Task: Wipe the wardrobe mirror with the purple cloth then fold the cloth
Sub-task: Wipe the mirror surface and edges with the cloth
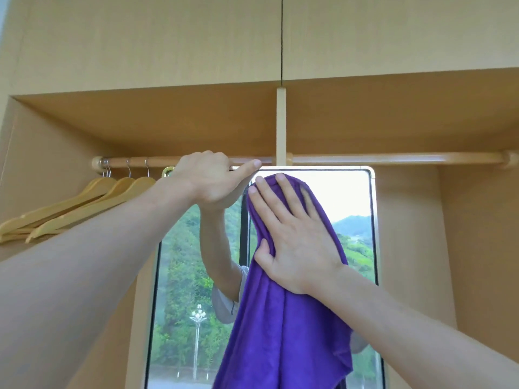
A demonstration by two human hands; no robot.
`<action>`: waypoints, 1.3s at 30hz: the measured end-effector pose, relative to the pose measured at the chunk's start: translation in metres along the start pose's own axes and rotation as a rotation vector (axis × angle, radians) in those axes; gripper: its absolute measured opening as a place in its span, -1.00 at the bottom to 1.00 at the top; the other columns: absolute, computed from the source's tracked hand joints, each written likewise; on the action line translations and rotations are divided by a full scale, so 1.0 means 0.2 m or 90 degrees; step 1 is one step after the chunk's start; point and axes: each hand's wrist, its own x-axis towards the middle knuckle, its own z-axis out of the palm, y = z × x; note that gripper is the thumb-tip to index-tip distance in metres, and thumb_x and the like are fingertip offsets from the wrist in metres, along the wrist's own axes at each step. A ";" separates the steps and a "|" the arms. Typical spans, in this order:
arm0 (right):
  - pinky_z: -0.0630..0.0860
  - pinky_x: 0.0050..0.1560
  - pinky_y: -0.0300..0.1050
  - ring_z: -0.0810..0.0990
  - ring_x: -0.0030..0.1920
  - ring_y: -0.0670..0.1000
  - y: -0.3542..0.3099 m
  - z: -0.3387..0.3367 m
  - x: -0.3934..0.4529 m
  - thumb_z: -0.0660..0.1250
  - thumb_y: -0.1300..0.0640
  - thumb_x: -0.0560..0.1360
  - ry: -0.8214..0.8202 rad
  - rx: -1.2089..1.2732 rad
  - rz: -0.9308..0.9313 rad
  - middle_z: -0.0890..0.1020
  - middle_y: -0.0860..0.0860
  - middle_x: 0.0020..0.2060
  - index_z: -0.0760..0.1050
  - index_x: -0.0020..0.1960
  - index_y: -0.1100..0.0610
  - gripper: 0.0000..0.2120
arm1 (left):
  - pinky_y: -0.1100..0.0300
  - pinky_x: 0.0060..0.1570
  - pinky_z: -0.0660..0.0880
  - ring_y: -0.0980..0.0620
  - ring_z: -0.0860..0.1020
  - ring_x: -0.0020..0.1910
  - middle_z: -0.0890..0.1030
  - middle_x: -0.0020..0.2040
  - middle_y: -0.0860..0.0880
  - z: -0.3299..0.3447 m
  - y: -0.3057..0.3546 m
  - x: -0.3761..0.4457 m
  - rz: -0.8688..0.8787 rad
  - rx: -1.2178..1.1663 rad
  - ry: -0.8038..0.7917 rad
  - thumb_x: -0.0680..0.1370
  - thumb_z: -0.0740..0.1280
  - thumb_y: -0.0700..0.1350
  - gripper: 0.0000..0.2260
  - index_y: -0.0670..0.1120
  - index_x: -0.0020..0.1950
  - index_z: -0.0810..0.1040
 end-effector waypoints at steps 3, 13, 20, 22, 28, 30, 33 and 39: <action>-0.11 0.65 0.10 -0.20 0.67 0.05 -0.06 0.05 -0.09 0.12 -0.10 0.54 -0.028 0.018 -0.068 -0.02 -0.07 0.69 -0.02 0.69 0.01 -0.23 | 0.04 -0.28 0.35 -0.15 0.53 -0.24 0.53 -0.35 -0.02 0.00 0.01 -0.02 -0.007 -0.001 0.013 0.37 -0.31 0.61 -0.11 0.00 -0.30 0.58; 0.17 0.58 0.25 0.23 0.59 0.23 0.13 0.02 -0.40 0.29 -0.09 0.47 0.017 -0.006 -0.015 0.36 0.13 0.50 0.32 0.59 0.04 -0.29 | 0.09 -0.36 0.30 -0.11 0.52 -0.27 0.55 -0.34 -0.01 -0.02 0.02 -0.04 -0.014 -0.009 -0.004 0.38 -0.31 0.60 -0.13 0.01 -0.29 0.56; 0.18 0.60 0.19 0.23 0.59 0.20 0.10 -0.04 -0.22 0.22 -0.02 0.49 0.018 -0.053 0.028 0.39 0.08 0.53 0.27 0.61 0.12 -0.30 | 0.10 -0.37 0.28 -0.11 0.52 -0.27 0.55 -0.33 -0.02 -0.02 0.02 -0.03 -0.017 0.001 -0.005 0.38 -0.32 0.60 -0.11 -0.02 -0.27 0.57; 0.12 0.62 0.14 0.14 0.63 0.18 0.05 -0.02 -0.26 0.18 -0.02 0.50 0.009 -0.049 0.050 0.28 0.08 0.61 0.21 0.64 0.11 -0.28 | 0.10 -0.37 0.29 -0.10 0.52 -0.28 0.55 -0.34 -0.02 -0.01 0.02 -0.03 -0.011 -0.003 -0.001 0.38 -0.32 0.60 -0.11 -0.01 -0.27 0.57; 0.17 0.61 0.14 0.07 0.66 0.16 0.04 0.02 -0.44 0.22 -0.04 0.47 -0.035 -0.083 0.010 0.15 0.13 0.65 0.16 0.65 0.21 -0.21 | 0.10 -0.36 0.31 -0.13 0.54 -0.25 0.56 -0.33 -0.03 -0.01 0.01 -0.02 -0.005 -0.015 -0.004 0.36 -0.32 0.62 -0.12 0.01 -0.28 0.55; 0.13 0.62 0.16 0.02 0.67 0.16 0.07 -0.01 -0.38 0.20 -0.05 0.47 -0.030 -0.079 0.032 0.11 0.13 0.66 0.13 0.65 0.21 -0.19 | 0.11 -0.37 0.31 -0.09 0.53 -0.28 0.56 -0.33 -0.03 -0.01 0.01 -0.01 -0.003 -0.013 -0.009 0.37 -0.31 0.62 -0.12 0.01 -0.28 0.57; 0.02 0.65 0.14 -0.10 0.68 0.12 0.09 -0.05 -0.21 0.14 -0.04 0.48 -0.020 -0.054 0.052 0.00 0.10 0.68 0.03 0.68 0.19 -0.18 | 0.14 -0.40 0.28 -0.03 0.51 -0.32 0.57 -0.34 -0.02 -0.01 0.01 -0.01 -0.001 -0.012 -0.013 0.38 -0.30 0.61 -0.11 0.01 -0.28 0.58; -0.13 0.65 0.08 -0.18 0.68 0.05 0.05 -0.05 0.00 0.14 -0.03 0.46 0.011 0.000 0.037 -0.07 0.05 0.69 -0.02 0.69 0.14 -0.16 | 0.02 -0.23 0.36 -0.19 0.54 -0.15 0.55 -0.29 -0.01 -0.02 0.00 0.00 -0.015 -0.032 -0.033 0.34 -0.28 0.63 -0.10 0.00 -0.21 0.60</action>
